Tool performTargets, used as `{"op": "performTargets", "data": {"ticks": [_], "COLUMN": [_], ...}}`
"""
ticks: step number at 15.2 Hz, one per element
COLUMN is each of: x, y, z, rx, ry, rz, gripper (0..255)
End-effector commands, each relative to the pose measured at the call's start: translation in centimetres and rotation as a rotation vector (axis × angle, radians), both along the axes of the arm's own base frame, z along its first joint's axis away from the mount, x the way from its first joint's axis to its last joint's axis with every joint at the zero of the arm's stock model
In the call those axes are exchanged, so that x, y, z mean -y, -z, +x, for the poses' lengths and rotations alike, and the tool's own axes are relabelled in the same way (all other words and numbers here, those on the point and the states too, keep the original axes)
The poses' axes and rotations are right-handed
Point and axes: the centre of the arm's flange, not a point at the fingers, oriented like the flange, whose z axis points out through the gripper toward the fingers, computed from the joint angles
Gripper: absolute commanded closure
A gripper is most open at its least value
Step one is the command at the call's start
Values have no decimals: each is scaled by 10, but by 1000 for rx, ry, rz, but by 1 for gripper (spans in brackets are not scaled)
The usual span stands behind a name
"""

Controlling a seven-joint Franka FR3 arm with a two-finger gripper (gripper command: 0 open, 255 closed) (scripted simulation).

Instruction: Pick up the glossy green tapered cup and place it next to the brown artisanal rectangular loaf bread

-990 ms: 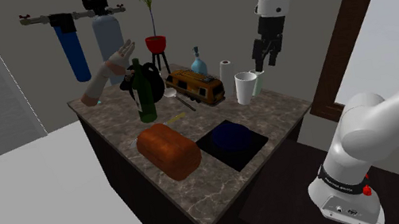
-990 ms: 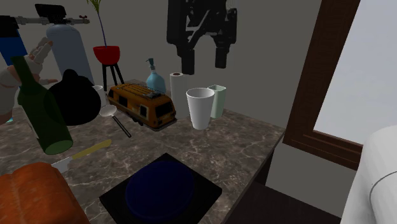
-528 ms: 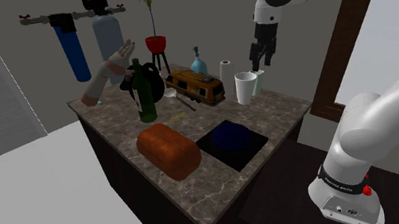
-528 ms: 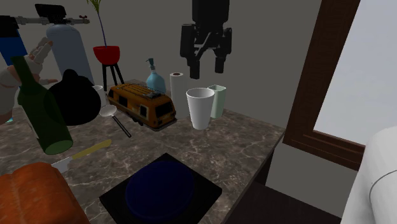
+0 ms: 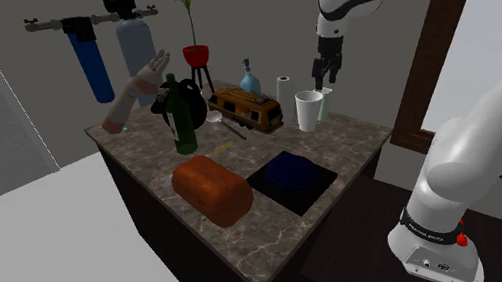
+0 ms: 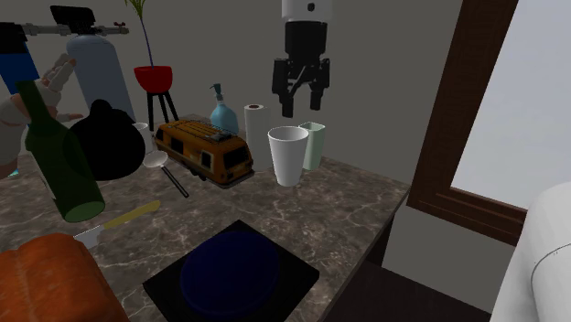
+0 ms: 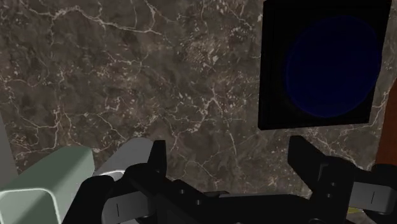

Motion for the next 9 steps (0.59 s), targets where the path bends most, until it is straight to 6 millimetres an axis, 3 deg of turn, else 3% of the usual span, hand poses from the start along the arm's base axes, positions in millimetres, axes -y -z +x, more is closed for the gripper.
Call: {"op": "performTargets", "data": {"ticks": [1,9], "x": [23,112], "y": [9,45], "z": [11,52], "rx": [2,6], "ry": [0,2], "rz": [-3,-10], "gripper": [0,0]}}
